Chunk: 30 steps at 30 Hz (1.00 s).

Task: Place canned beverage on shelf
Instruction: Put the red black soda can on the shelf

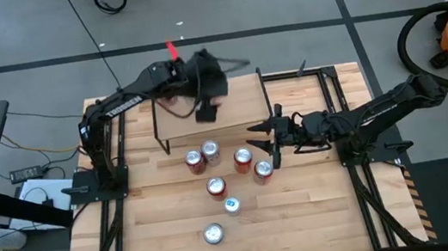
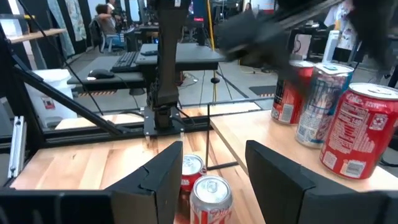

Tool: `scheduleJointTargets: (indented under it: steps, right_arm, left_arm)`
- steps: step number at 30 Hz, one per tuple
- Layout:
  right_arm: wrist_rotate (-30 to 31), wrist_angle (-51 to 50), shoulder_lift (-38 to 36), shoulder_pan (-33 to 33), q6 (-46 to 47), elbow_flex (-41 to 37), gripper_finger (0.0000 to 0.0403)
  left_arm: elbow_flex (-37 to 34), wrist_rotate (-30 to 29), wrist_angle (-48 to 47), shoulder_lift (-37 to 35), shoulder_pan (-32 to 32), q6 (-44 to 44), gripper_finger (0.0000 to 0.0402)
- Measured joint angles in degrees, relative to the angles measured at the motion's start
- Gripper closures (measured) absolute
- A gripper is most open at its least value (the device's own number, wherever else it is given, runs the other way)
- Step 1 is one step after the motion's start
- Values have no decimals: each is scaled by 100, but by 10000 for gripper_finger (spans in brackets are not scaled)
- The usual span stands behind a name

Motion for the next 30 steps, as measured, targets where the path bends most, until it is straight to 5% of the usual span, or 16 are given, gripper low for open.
scheduleJointTargets:
  steps: [6, 13, 30]
  right_arm:
    - [166, -259, -255, 213, 35, 0, 218]
    - [435, -291, -280, 359, -76, 0, 218]
    - [456, -155, -281, 336, -47, 0, 218]
  left_arm:
    - [-4, 794, -1392, -22, -617, -1046, 59]
    - [-255, 949, -2134, -64, -1482, -1864, 59]
    - [-3813, 437, -53, -1852, -2365, -3159, 105]
